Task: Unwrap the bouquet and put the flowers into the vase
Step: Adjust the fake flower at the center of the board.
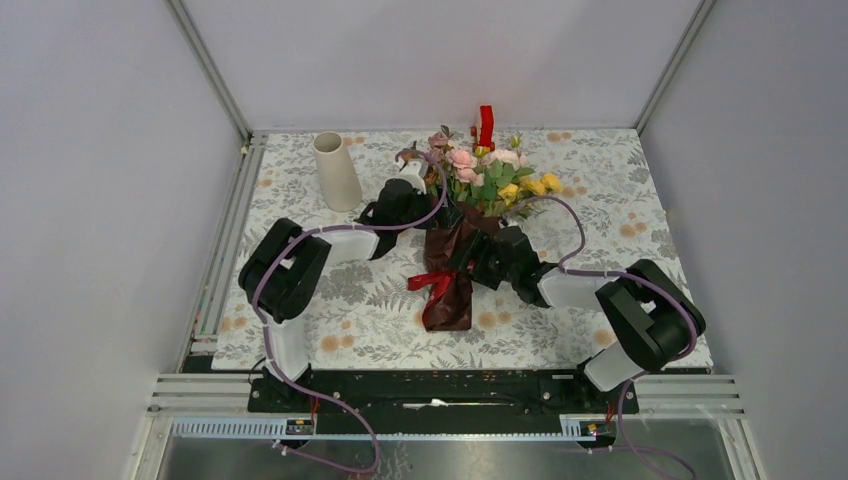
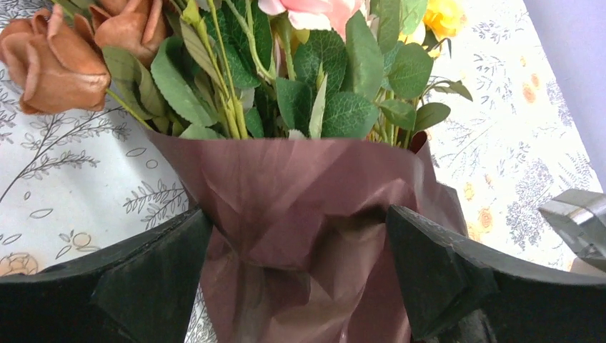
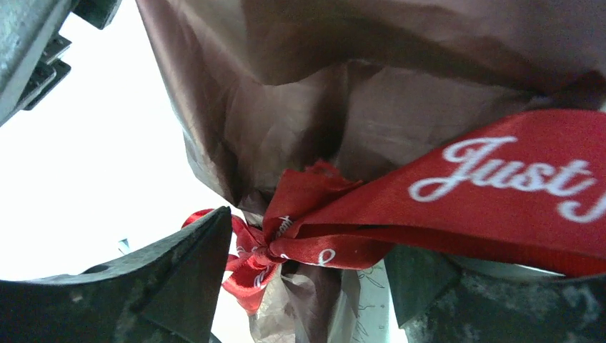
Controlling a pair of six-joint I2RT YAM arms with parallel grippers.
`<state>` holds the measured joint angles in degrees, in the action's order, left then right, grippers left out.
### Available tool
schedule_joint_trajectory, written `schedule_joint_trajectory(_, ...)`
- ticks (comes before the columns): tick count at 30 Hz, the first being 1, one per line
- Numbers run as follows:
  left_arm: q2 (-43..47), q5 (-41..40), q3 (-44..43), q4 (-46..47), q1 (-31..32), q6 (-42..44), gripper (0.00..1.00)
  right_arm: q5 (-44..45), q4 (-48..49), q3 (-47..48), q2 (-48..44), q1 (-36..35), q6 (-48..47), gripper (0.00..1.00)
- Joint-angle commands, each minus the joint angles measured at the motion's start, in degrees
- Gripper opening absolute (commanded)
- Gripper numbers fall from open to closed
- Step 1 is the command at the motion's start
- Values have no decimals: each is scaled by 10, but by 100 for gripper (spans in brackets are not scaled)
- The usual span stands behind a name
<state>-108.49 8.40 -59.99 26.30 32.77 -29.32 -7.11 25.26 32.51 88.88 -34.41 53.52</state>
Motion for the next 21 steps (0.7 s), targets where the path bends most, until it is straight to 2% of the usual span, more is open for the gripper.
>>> schedule_joint_trajectory(1, 72, -32, 18, 12, -1, 24, 99, 38, 4, 12, -27, -1, -30, 85)
schedule_joint_trajectory(6, 156, -60, 50, -57, -3, 11, 99, 53, -59, -8, -112, 12, -83, 91)
schedule_joint_trajectory(11, 268, -85, 137, -67, -3, -37, 99, 111, -170, -7, -194, 22, -132, 97)
schedule_joint_trajectory(15, 369, -87, 153, -164, -4, -53, 99, 139, -257, -7, -264, 38, -165, 97)
schedule_joint_trajectory(21, 474, 3, 123, -319, -18, -52, 99, 145, -360, -3, -370, 59, -199, 97)
